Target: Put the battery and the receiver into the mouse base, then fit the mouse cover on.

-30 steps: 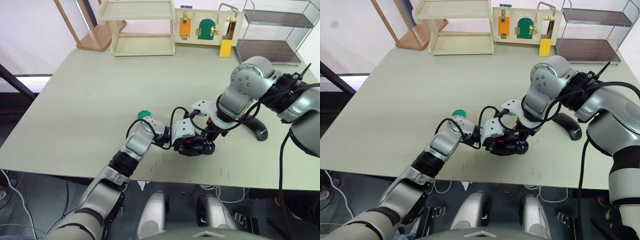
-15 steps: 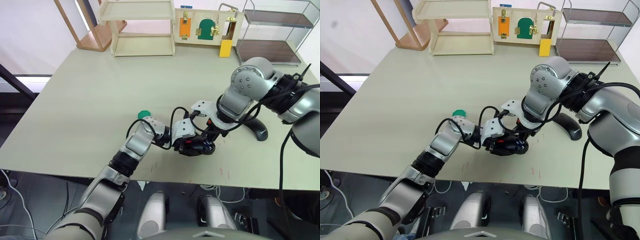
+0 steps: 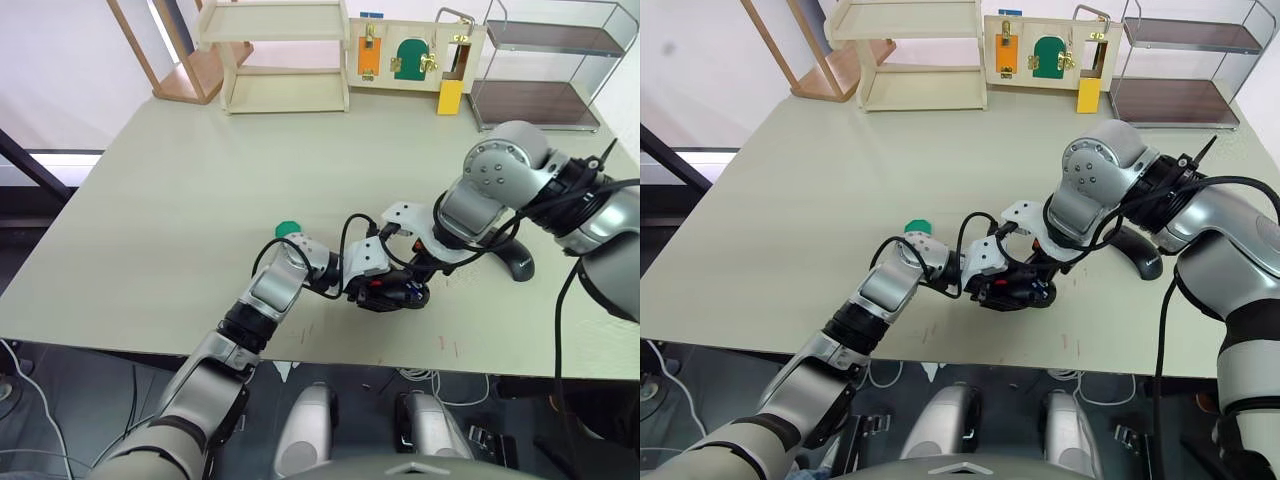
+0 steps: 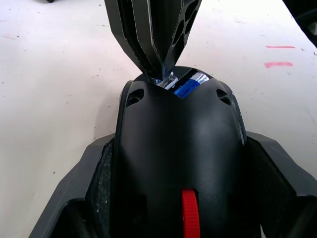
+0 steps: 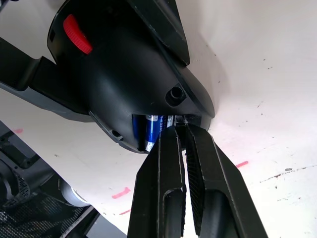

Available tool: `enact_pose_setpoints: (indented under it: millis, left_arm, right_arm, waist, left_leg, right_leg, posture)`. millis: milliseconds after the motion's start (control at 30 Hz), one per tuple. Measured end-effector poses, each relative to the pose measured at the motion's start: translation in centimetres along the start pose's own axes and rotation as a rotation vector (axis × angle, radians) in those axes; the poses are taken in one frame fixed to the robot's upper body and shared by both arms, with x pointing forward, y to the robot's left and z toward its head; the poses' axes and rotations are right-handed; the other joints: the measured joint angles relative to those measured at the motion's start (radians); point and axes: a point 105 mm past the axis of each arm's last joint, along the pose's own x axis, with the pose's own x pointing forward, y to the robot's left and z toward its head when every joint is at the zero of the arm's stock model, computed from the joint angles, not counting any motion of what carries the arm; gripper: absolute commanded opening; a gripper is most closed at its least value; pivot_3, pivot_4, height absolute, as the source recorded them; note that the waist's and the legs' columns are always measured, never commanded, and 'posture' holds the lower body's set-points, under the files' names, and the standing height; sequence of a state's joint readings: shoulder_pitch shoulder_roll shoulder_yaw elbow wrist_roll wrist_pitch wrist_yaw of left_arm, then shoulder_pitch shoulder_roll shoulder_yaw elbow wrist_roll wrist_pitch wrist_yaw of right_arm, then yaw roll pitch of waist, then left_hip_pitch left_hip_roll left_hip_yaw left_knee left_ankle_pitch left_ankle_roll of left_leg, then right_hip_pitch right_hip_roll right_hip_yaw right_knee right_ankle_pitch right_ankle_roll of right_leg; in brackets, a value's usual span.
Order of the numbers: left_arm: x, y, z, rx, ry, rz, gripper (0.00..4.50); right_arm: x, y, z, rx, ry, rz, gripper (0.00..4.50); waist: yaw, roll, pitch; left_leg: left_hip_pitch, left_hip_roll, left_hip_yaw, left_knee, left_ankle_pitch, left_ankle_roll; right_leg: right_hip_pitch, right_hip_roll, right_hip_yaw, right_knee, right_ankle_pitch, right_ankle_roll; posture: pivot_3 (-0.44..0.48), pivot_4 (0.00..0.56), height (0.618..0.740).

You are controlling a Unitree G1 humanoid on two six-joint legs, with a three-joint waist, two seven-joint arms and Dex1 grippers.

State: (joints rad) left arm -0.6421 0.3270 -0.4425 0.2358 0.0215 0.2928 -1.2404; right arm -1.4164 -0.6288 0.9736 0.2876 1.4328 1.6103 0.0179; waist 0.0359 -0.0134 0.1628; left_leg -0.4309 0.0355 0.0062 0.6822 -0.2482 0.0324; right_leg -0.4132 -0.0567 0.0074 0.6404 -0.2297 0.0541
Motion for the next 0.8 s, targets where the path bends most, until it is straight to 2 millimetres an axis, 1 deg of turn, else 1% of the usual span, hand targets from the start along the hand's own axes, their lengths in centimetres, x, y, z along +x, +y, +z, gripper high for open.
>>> enact_pose_setpoints:
  millis: [567, 633, 667, 733, 767, 800]
  left_arm:
    - [0.04, -0.02, 0.00, 0.000, 0.000, -0.001, 2.97]
    - [0.05, -0.03, 0.02, 0.000, -0.001, -0.002, 2.97]
    - [0.06, -0.03, 0.03, 0.000, -0.001, -0.003, 2.97]
    - [0.07, -0.04, 0.04, 0.001, -0.002, -0.004, 2.97]
    - [0.08, -0.05, 0.05, 0.001, -0.002, -0.004, 2.97]
    - [0.09, -0.05, 0.06, 0.001, -0.002, -0.005, 2.97]
  right_arm:
    - [0.09, 0.19, -0.32, -0.032, -0.019, 0.007, 0.00]
    - [0.08, 0.22, -0.35, -0.034, -0.019, 0.009, 0.69]
    - [0.13, 0.24, -0.40, -0.035, -0.018, 0.011, 0.89]
    - [0.14, 0.26, -0.45, -0.034, -0.018, 0.015, 1.90]
    - [0.13, 0.26, -0.45, -0.034, -0.018, 0.015, 2.30]
    - [0.09, 0.12, -0.50, -0.033, -0.018, 0.008, 2.30]
  waist:
    - [0.000, 0.000, -0.001]
    - [0.000, 0.000, -0.001]
    - [0.000, 0.000, -0.001]
    - [0.001, 0.000, -0.001]
    - [0.001, 0.000, -0.001]
    - [0.001, 0.000, -0.001]
  left_leg:
    - [0.000, 0.000, 0.000, 0.000, 0.000, 0.000]
    - [0.000, 0.000, -0.001, 0.000, 0.000, 0.000]
    - [0.000, 0.000, -0.001, 0.000, 0.000, 0.000]
    - [0.000, 0.000, -0.001, 0.000, 0.000, 0.000]
    - [-0.001, 0.000, -0.001, 0.000, 0.000, 0.000]
    - [-0.001, 0.000, -0.001, 0.000, 0.000, 0.000]
  right_leg:
    - [0.000, 0.000, 0.000, 0.000, 0.000, 0.000]
    - [0.000, 0.000, -0.001, 0.000, 0.000, 0.000]
    - [0.000, 0.000, -0.001, -0.001, 0.000, 0.000]
    - [0.000, 0.000, -0.001, -0.001, 0.000, 0.000]
    - [0.000, 0.000, -0.001, -0.001, 0.000, 0.000]
    - [0.000, 0.000, -0.001, -0.001, 0.000, 0.000]
  posture:
    - [0.000, 0.150, 0.740]
    - [0.000, 0.150, 0.740]
    - [0.000, 0.150, 0.740]
    - [0.000, 0.150, 0.740]
    - [0.000, 0.150, 0.740]
    - [0.000, 0.150, 0.740]
